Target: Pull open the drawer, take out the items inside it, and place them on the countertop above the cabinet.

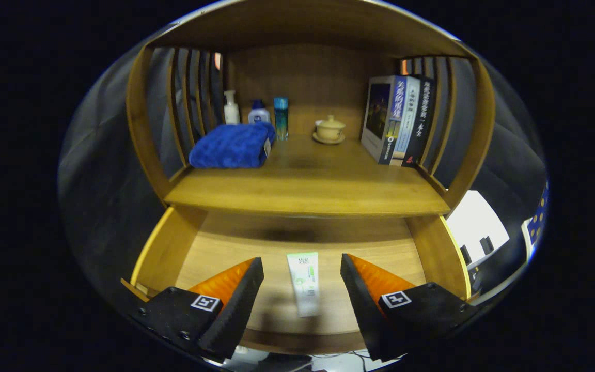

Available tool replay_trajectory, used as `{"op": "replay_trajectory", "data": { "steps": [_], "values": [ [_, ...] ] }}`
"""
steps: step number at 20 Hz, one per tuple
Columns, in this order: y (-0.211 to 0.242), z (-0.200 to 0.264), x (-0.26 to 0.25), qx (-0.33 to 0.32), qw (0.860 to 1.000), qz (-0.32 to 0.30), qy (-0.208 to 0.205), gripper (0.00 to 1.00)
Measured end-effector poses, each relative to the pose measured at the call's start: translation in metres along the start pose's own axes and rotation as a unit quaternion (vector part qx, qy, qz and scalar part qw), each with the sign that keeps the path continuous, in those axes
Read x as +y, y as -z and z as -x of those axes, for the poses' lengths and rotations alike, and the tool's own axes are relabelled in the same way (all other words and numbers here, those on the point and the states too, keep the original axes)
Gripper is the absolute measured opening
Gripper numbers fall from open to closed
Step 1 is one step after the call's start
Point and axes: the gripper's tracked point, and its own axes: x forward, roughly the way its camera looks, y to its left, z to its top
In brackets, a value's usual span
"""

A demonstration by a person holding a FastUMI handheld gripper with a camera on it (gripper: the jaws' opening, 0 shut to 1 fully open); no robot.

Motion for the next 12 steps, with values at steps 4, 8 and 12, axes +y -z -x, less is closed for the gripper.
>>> {"op": "replay_trajectory", "data": {
  "steps": [4,8,12],
  "values": [
    [0.021,-0.035,0.002,0.08,0.997,0.014,-0.012,0.99],
    [0.05,-0.066,0.004,0.141,0.99,0.016,-0.011,0.99],
    [0.082,-0.08,-0.002,0.206,0.978,0.018,-0.007,0.91]
  ]
}}
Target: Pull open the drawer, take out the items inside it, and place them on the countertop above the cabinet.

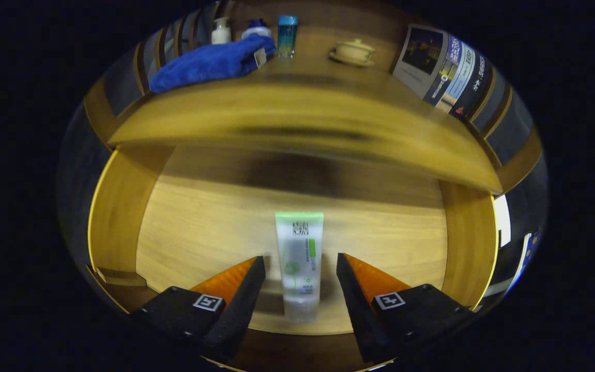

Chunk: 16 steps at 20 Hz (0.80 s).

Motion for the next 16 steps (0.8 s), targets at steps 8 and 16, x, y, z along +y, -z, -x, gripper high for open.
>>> {"op": "replay_trajectory", "data": {
  "steps": [8,16],
  "values": [
    [0.018,-0.008,-0.001,0.05,0.998,0.028,-0.004,0.57],
    [-0.013,0.046,-0.007,-0.01,1.0,0.014,-0.026,0.51]
  ]
}}
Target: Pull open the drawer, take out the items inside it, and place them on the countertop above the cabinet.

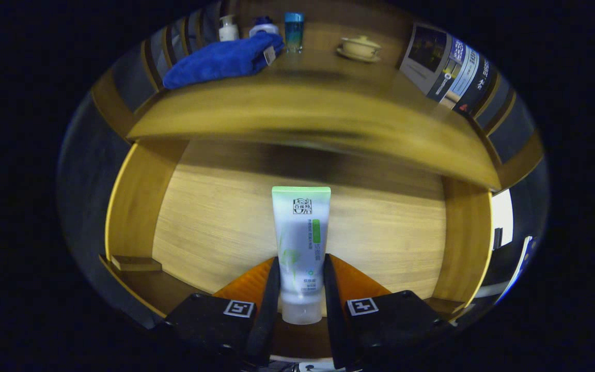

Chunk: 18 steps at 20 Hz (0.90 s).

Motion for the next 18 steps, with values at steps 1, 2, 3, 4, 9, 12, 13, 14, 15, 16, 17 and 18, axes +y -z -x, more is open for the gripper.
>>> {"op": "replay_trajectory", "data": {
  "steps": [1,2,3,4,9,12,13,14,15,16,17,18],
  "values": [
    [-0.009,0.014,-0.001,-0.008,1.0,0.0,-0.001,0.51],
    [-0.015,0.025,-0.001,-0.014,1.0,-0.001,-0.002,0.51],
    [-0.021,0.036,-0.003,-0.02,1.0,-0.001,-0.004,0.51],
    [-0.028,0.045,-0.006,-0.026,1.0,0.001,-0.006,0.51],
    [-0.098,0.065,-0.027,-0.073,0.997,-0.008,0.016,0.51],
    [-0.14,0.059,-0.035,-0.086,0.996,-0.021,0.022,0.51],
    [-0.154,0.055,-0.037,-0.089,0.995,-0.025,0.023,0.51],
    [-0.168,0.051,-0.038,-0.092,0.995,-0.03,0.022,0.51],
    [-0.181,0.044,-0.041,-0.095,0.995,-0.036,0.025,0.51],
    [-0.194,0.042,-0.046,-0.099,0.994,-0.042,0.03,0.51],
    [-0.203,0.037,-0.052,-0.099,0.993,-0.046,0.037,0.51],
    [-0.206,0.029,-0.054,-0.095,0.993,-0.048,0.043,0.51]
  ]
}}
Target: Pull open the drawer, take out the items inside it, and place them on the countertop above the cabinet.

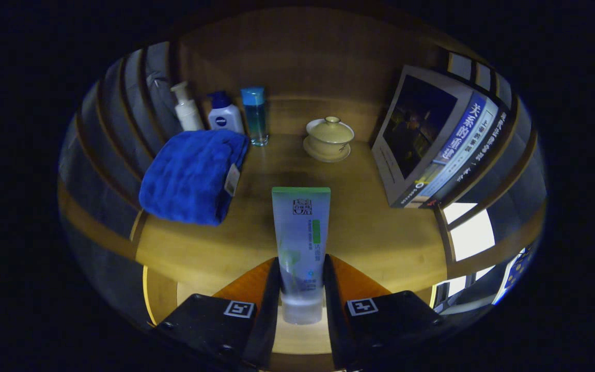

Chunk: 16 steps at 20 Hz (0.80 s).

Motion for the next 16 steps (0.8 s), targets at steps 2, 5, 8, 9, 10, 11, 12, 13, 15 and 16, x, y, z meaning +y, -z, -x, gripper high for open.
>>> {"op": "replay_trajectory", "data": {
  "steps": [2,5,8,9,10,11,12,13,15,16],
  "values": [
    [-0.005,-0.018,0.001,0.006,1.0,-0.006,0.006,0.51],
    [-0.005,-0.038,0.001,0.012,1.0,-0.014,0.016,0.51],
    [-0.003,-0.049,0.003,0.017,1.0,-0.016,0.021,0.53],
    [-0.004,-0.05,0.005,0.015,1.0,-0.017,0.02,0.54],
    [-0.005,-0.05,0.005,0.013,1.0,-0.018,0.02,0.55],
    [-0.004,-0.051,0.005,0.013,1.0,-0.019,0.021,0.56],
    [-0.005,-0.049,0.005,0.008,0.999,-0.021,0.022,0.58],
    [-0.012,-0.047,0.006,-0.008,0.999,-0.022,0.023,0.59],
    [-0.021,-0.039,0.005,-0.032,0.999,-0.022,0.024,0.61],
    [-0.021,-0.033,0.003,-0.042,0.999,-0.022,0.025,0.68]
  ]
}}
